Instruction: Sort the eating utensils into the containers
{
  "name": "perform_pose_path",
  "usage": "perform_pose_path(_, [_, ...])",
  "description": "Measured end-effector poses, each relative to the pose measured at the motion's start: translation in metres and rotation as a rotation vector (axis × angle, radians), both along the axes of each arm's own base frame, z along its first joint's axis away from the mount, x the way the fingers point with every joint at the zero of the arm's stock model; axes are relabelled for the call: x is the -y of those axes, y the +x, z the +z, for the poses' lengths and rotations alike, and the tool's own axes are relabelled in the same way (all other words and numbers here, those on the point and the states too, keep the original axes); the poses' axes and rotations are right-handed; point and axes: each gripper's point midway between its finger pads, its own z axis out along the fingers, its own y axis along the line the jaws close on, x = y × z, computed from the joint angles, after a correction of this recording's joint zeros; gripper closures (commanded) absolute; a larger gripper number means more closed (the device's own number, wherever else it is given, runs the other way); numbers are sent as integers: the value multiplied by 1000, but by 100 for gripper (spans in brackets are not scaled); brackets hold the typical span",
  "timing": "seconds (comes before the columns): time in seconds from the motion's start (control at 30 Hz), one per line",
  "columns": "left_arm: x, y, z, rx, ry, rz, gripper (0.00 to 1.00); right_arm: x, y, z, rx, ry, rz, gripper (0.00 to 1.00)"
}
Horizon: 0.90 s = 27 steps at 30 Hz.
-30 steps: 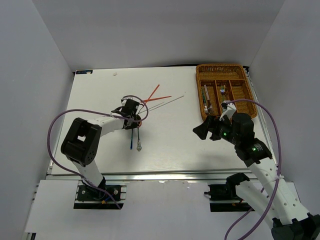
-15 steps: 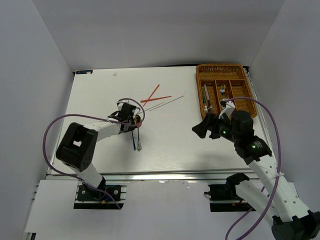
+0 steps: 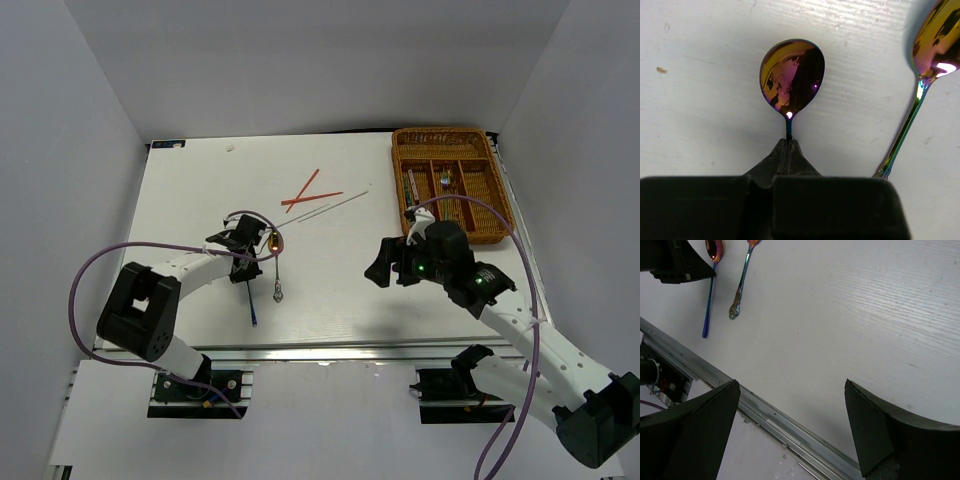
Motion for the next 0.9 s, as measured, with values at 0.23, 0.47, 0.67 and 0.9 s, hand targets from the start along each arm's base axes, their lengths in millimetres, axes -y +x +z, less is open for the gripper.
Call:
perform_pose_path(0.23, [-2,-4,2,-8,4,0,100,-11,-6,-17,-33,-53,34,11])
perform_pose_path(0.47, [-2,-4,-4,-12,8,3,97,-21,-13,-26,-42,-92,67,11])
perform_pose_path(0.67, [-1,-1,-4,3,-3,12,85,-23,-11,-22,-22,-97,61,11])
perform_pose_path(0.9, [1,-1,-6,1,-13,20,76,-21,-9,-15,-2,-101,47,11])
